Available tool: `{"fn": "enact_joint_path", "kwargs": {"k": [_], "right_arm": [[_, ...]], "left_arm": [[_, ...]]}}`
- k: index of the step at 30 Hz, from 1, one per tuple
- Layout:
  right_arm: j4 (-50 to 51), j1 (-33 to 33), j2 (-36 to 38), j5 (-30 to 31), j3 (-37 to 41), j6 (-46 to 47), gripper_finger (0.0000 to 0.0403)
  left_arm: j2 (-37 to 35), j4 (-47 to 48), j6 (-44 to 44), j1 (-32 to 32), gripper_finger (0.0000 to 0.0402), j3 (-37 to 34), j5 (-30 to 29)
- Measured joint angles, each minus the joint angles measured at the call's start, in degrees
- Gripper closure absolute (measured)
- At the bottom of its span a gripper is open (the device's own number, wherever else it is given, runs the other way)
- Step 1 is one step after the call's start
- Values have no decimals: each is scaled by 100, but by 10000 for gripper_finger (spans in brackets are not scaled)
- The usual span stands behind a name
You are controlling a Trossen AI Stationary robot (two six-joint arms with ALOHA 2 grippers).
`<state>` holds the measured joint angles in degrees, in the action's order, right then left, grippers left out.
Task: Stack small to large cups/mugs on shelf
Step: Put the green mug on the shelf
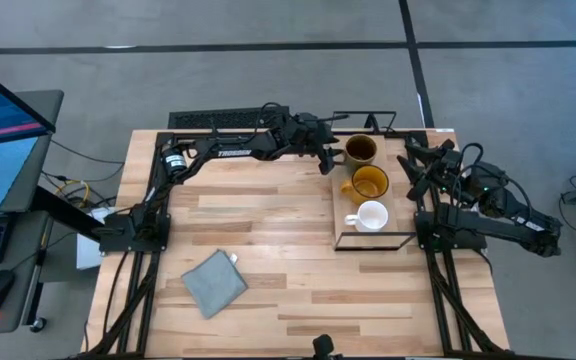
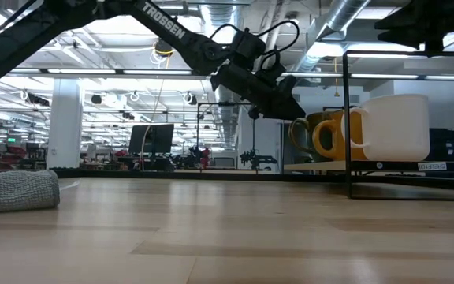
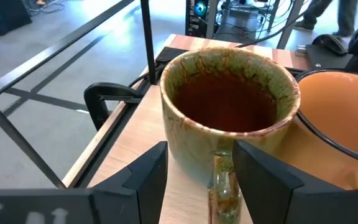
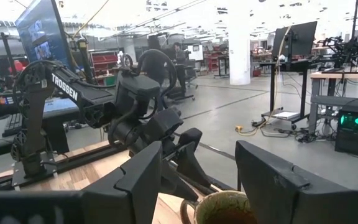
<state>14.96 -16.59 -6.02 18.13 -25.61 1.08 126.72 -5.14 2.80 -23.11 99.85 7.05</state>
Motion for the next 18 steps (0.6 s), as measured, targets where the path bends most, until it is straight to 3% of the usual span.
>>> {"fn": "enact_joint_path", "kwargs": {"k": [18], "right_arm": [[-2,2,0,0,0,44,177]], "left_arm": [[-7,-230,-42,2,230,0,71]]}}
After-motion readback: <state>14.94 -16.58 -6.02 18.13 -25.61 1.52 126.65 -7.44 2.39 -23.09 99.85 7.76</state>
